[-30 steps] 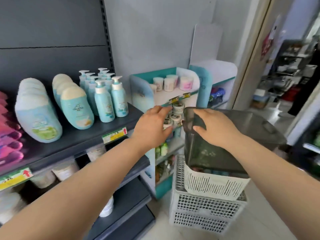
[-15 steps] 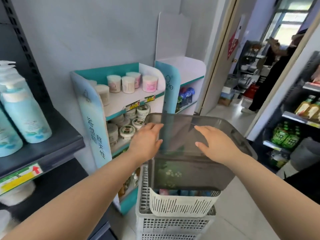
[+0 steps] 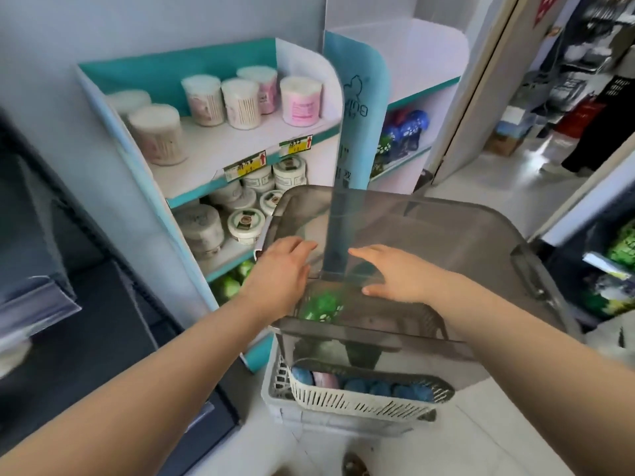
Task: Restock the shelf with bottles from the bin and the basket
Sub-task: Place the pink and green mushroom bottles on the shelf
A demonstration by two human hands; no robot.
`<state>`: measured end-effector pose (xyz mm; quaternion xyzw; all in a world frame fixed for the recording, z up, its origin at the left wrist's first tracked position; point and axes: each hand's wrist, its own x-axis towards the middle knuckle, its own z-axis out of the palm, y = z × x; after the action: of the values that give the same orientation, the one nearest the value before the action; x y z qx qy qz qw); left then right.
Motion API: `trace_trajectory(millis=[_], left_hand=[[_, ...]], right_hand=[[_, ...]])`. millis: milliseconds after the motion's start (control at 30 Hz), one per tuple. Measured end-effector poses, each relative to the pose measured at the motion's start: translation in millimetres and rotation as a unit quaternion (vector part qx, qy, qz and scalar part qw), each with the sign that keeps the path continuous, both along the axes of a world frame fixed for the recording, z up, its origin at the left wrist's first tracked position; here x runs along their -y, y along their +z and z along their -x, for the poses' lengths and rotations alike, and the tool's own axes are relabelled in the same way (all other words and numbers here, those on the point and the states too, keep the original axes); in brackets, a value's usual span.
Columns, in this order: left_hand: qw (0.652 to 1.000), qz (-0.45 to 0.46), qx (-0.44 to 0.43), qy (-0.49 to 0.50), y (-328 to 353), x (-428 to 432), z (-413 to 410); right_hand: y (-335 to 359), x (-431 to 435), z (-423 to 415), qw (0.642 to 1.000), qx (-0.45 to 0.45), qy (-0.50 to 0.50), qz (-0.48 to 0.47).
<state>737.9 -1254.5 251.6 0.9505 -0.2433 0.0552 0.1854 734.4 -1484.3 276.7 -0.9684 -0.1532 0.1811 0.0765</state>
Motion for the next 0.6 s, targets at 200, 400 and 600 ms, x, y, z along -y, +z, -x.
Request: trace_trajectory(millis=[200,400,600], left_hand=[[0.999,-0.005,0.0,0.035,0,2,2],[0.998,-0.037,-0.013,0.043,0,5,3],[0.997,-0.048,-0.038,0.053,2,5,5]], right_hand=[[-65,-29,-53,0.971,-0.085,0.215,0.06],[-92,-35,-60,0.963,-0.093,0.25,-0.041],[-85,-9,-75,0.965,-0.134,0.129,-0.182]])
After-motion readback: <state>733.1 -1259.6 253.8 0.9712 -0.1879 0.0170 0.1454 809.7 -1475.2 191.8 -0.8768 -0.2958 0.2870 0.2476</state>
